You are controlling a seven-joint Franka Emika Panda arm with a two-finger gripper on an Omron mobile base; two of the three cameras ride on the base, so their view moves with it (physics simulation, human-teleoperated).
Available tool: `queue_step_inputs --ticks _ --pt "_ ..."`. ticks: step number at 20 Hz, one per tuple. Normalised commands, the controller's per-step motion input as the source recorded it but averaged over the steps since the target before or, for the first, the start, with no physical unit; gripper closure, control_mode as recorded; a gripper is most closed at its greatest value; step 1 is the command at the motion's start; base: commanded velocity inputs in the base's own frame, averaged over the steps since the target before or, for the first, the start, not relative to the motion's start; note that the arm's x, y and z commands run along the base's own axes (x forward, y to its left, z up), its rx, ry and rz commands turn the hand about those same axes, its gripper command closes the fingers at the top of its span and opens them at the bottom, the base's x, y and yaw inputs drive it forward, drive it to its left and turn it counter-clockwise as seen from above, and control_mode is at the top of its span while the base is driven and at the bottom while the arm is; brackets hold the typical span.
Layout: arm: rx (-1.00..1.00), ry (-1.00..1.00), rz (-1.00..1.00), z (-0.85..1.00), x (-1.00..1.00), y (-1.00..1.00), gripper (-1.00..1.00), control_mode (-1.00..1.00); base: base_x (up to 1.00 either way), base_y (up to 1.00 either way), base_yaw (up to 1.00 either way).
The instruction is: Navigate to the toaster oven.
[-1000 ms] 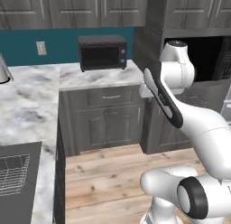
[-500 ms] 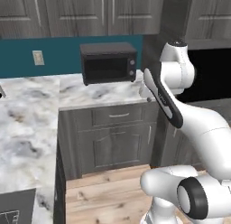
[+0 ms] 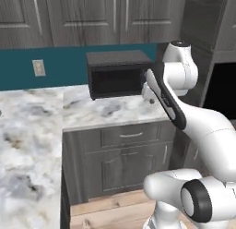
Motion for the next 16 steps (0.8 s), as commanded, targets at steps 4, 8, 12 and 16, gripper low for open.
queue_step_inputs --ticks 4,8,12,16 --pt "0.0 0.0 0.0 0.0 0.0 0.0 -1.0 1.0 0.78 0.32 0.0" --pt "0.0 0.0 0.0 0.0 0.0 0.0 -1.0 1.0 0.89 0.35 0.0" --pt "0.0 0.0 0.0 0.0 0.0 0.0 -1.0 1.0 0.77 0.27 0.0" --pt "0.0 0.0 0.0 0.0 0.0 0.0 -1.0 1.0 0.66 0.16 0.0"
